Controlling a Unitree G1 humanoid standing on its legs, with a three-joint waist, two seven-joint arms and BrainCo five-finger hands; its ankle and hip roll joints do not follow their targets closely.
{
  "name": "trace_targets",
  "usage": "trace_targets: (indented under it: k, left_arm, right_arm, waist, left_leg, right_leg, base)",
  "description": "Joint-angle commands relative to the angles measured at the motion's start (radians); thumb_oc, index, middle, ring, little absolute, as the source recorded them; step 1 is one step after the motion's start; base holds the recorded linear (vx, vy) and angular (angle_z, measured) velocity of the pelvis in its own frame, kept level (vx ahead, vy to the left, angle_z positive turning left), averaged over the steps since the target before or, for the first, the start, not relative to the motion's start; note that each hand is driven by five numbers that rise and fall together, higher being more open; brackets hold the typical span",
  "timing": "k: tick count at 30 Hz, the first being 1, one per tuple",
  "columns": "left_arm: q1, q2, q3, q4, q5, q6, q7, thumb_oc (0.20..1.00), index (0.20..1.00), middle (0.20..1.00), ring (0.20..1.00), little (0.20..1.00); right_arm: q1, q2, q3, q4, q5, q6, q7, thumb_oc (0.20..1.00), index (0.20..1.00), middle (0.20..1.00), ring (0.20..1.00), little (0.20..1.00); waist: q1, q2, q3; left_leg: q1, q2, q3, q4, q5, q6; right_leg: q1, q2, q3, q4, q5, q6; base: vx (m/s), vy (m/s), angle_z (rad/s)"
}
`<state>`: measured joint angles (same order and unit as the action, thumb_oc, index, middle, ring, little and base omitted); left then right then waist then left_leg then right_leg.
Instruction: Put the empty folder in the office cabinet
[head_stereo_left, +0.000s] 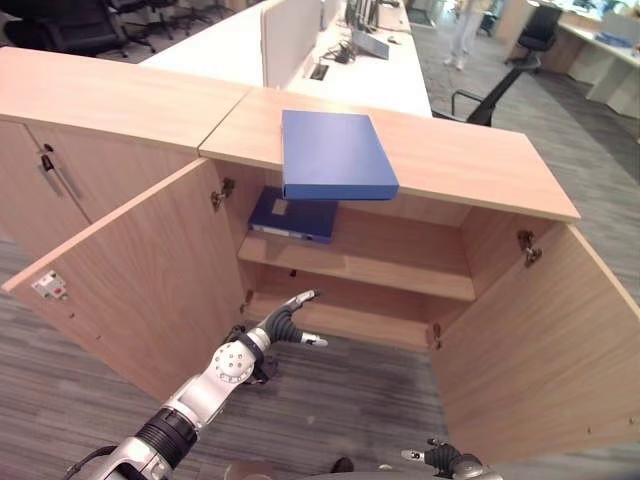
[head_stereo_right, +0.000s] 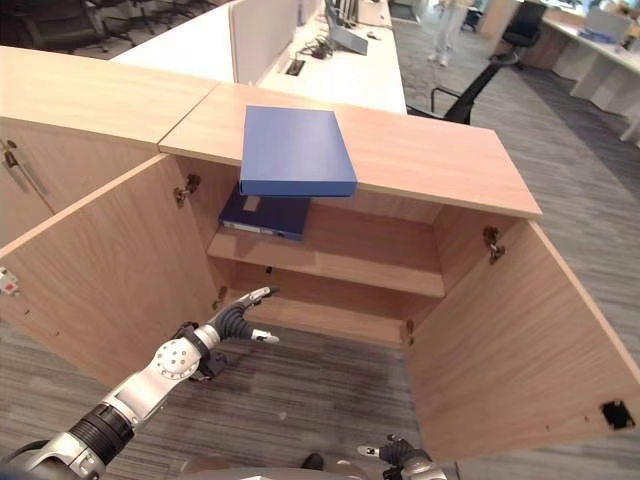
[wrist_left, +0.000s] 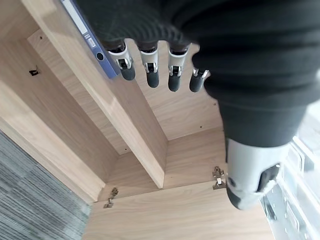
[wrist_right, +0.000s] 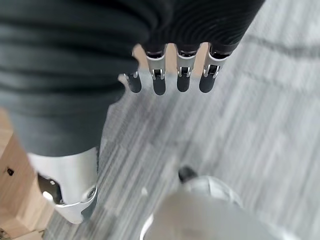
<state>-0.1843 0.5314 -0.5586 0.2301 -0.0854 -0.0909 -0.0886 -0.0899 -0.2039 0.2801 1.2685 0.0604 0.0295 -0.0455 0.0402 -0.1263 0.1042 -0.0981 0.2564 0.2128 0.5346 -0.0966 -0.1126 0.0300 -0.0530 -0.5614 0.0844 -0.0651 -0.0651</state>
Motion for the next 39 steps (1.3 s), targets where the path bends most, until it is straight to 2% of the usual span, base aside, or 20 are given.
trace_targets:
  k: [1, 2, 3, 5, 10, 16, 18, 23, 24, 26, 29, 34, 39]
  left_arm:
    - [-0.026, 0.007, 0.028, -0.084, -0.018, -0.036, 0.004, 1.000, 1.000, 1.000, 1.000, 1.000]
    - [-0.023, 0.010, 0.030, -0.078, -0.007, -0.039, 0.006, 1.000, 1.000, 1.000, 1.000, 1.000]
    - [-0.023, 0.009, 0.030, -0.078, -0.006, -0.039, 0.006, 1.000, 1.000, 1.000, 1.000, 1.000]
    - [-0.009, 0.015, 0.032, -0.079, -0.012, -0.041, -0.010, 1.000, 1.000, 1.000, 1.000, 1.000]
    - [0.016, 0.013, 0.038, -0.073, -0.015, -0.036, -0.018, 1.000, 1.000, 1.000, 1.000, 1.000]
    - [0.040, 0.014, 0.053, -0.077, -0.029, -0.033, -0.025, 1.000, 1.000, 1.000, 1.000, 1.000]
    - [0.043, 0.020, 0.053, -0.090, -0.030, -0.033, -0.030, 1.000, 1.000, 1.000, 1.000, 1.000]
    - [0.060, 0.119, 0.140, -0.335, -0.021, -0.076, -0.026, 1.000, 1.000, 1.000, 1.000, 1.000]
    - [0.063, 0.122, 0.143, -0.340, -0.022, -0.073, -0.027, 1.000, 1.000, 1.000, 1.000, 1.000]
    - [0.069, 0.158, 0.206, -0.455, -0.039, -0.106, -0.010, 1.000, 1.000, 1.000, 1.000, 1.000]
    - [0.023, 0.164, 0.270, -0.570, -0.108, -0.140, 0.028, 1.000, 1.000, 1.000, 1.000, 1.000]
    - [-0.059, 0.179, 0.256, -0.615, -0.144, -0.144, 0.019, 1.000, 1.000, 1.000, 1.000, 1.000]
    - [-0.064, 0.220, 0.324, -0.684, -0.199, -0.155, 0.011, 1.000, 1.000, 1.000, 1.000, 1.000]
  right_arm:
    - [-0.033, -0.036, 0.004, 0.038, 0.030, -0.017, -0.006, 1.000, 1.000, 1.000, 1.000, 1.000]
    - [-0.036, -0.041, 0.006, 0.036, 0.025, -0.019, -0.006, 1.000, 1.000, 1.000, 1.000, 1.000]
    - [-0.036, -0.042, 0.006, 0.037, 0.025, -0.019, -0.005, 1.000, 1.000, 1.000, 1.000, 1.000]
    - [-0.033, -0.039, 0.002, 0.050, 0.023, -0.020, -0.005, 1.000, 1.000, 1.000, 1.000, 1.000]
    - [-0.014, -0.029, 0.007, 0.062, 0.002, -0.012, 0.005, 1.000, 1.000, 1.000, 1.000, 1.000]
    - [-0.009, -0.020, 0.008, 0.061, -0.008, -0.008, 0.017, 1.000, 1.000, 1.000, 1.000, 1.000]
    - [-0.010, -0.019, 0.008, 0.060, -0.010, -0.007, 0.021, 1.000, 1.000, 1.000, 1.000, 1.000]
    - [-0.006, -0.012, -0.005, 0.060, -0.018, -0.012, 0.027, 1.000, 1.000, 1.000, 1.000, 1.000]
    - [-0.007, -0.010, -0.004, 0.060, -0.018, -0.012, 0.027, 1.000, 1.000, 1.000, 1.000, 1.000]
    - [0.001, -0.001, -0.009, 0.063, -0.022, -0.016, 0.032, 1.000, 1.000, 1.000, 1.000, 1.000]
    - [0.017, 0.017, 0.004, 0.068, -0.027, -0.013, 0.052, 1.000, 1.000, 1.000, 1.000, 1.000]
    - [0.023, 0.019, 0.018, 0.071, -0.031, -0.009, 0.067, 1.000, 1.000, 1.000, 1.000, 1.000]
    - [0.020, 0.027, 0.024, 0.069, -0.021, -0.007, 0.083, 1.000, 1.000, 1.000, 1.000, 1.000]
  waist:
    - [0.006, 0.024, 0.054]
    - [0.013, 0.031, 0.058]
    - [0.012, 0.031, 0.057]
    - [0.017, 0.053, 0.036]
    - [0.011, 0.070, 0.003]
    - [0.007, 0.075, -0.015]
    - [0.006, 0.075, -0.017]
    - [0.016, 0.071, -0.025]
    - [0.016, 0.070, -0.025]
    - [0.021, 0.064, -0.027]
    - [0.020, 0.054, -0.033]
    - [0.009, 0.056, -0.036]
    - [0.008, 0.064, -0.039]
  left_leg:
    - [0.017, -0.052, -0.004, -0.268, 0.045, 0.022]
    - [-0.004, -0.053, -0.015, -0.310, 0.081, 0.011]
    - [0.000, -0.055, -0.015, -0.321, 0.089, 0.009]
    - [0.050, -0.076, -0.019, -0.447, 0.122, 0.002]
    - [0.128, -0.108, -0.012, -0.551, 0.133, 0.012]
    - [0.174, -0.132, 0.002, -0.615, 0.130, 0.029]
    - [0.176, -0.135, 0.004, -0.618, 0.126, 0.032]
    - [0.180, -0.148, 0.001, -0.622, 0.107, 0.041]
    - [0.180, -0.148, 0.001, -0.622, 0.107, 0.041]
    - [0.180, -0.153, -0.002, -0.622, 0.101, 0.043]
    - [0.181, -0.161, -0.005, -0.622, 0.092, 0.045]
    - [0.189, -0.163, -0.001, -0.622, 0.085, 0.045]
    - [0.205, -0.169, 0.001, -0.622, 0.075, 0.048]
  right_leg:
    - [0.073, -0.062, 0.045, -0.054, 0.009, 0.143]
    - [0.084, -0.054, 0.052, -0.061, 0.003, 0.144]
    - [0.084, -0.054, 0.052, -0.063, 0.003, 0.142]
    - [0.116, -0.038, 0.065, -0.092, 0.003, 0.149]
    - [0.133, -0.043, 0.085, -0.113, 0.009, 0.161]
    - [0.137, -0.055, 0.090, -0.109, 0.012, 0.178]
    - [0.137, -0.057, 0.090, -0.108, 0.014, 0.181]
    - [0.132, -0.068, 0.086, -0.111, 0.025, 0.197]
    - [0.132, -0.068, 0.086, -0.111, 0.025, 0.197]
    - [0.131, -0.071, 0.085, -0.116, 0.031, 0.204]
    - [0.131, -0.075, 0.087, -0.125, 0.041, 0.211]
    - [0.134, -0.077, 0.091, -0.134, 0.049, 0.215]
    - [0.143, -0.078, 0.099, -0.145, 0.056, 0.216]
  base:
    - [0.06, 0.054, 0.13]
    - [0.03, 0.033, -0.13]
    - [0.09, 0.057, -0.23]
    - [0.16, 0.087, -0.33]
    - [0.12, 0.110, -0.26]
    - [0.07, 0.095, -0.04]
    - [0.05, 0.080, 0.04]
    - [0.03, 0.050, 0.03]
    - [0.00, 0.000, 0.00]
    - [0.01, 0.022, 0.04]
    - [0.00, 0.017, 0.04]
    - [0.00, 0.009, -0.03]
    - [0.02, 0.015, -0.05]
